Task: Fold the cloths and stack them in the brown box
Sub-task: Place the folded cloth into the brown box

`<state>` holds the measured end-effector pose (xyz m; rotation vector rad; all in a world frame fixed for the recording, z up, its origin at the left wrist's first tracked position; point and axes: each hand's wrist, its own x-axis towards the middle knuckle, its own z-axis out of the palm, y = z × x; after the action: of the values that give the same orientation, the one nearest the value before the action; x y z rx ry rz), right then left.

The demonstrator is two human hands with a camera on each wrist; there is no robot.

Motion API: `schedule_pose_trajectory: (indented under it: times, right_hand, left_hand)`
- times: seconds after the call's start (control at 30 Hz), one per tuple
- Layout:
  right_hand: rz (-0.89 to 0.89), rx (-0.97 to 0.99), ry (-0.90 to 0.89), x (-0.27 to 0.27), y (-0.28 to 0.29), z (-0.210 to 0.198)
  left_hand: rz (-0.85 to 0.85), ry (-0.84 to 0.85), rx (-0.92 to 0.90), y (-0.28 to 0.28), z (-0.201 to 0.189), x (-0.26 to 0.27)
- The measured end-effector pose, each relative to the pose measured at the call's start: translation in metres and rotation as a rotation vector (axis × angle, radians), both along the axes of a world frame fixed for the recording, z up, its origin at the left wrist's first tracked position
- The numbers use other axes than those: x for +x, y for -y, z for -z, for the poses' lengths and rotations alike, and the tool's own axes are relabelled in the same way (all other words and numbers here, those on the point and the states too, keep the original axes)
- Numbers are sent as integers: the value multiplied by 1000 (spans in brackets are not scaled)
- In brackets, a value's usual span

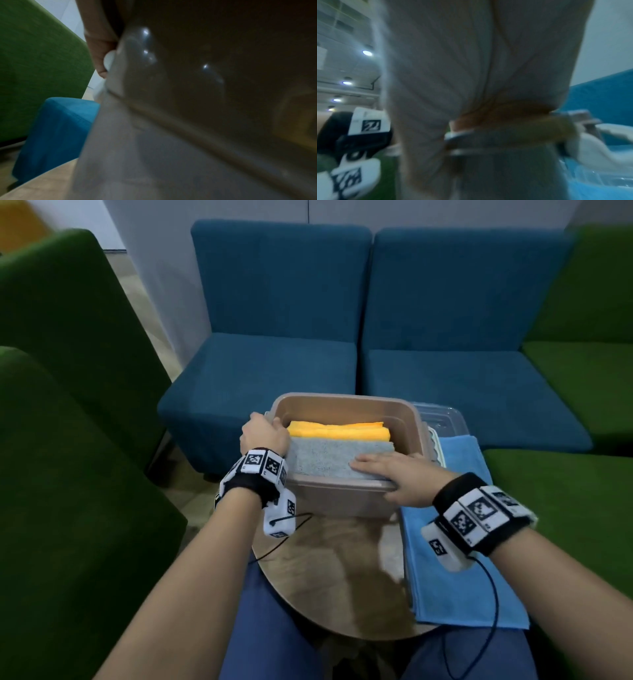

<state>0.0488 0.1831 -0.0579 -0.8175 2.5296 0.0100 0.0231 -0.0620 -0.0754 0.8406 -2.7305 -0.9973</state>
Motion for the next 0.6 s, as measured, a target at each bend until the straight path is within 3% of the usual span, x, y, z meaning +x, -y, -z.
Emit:
schedule_pose_trajectory:
  times: [0.17,0.37,0.6]
  right_hand:
    - [6,15,-155,-24,16,3]
    - [61,-24,-235,-44,23,10]
    - [110,-108,-322,-58,26,17]
  left_hand:
    - [100,54,-212,-5,11,-2]
    - [-41,-224,-119,-4,16,-16]
    - [-68,-300,-73,-3,17,-21]
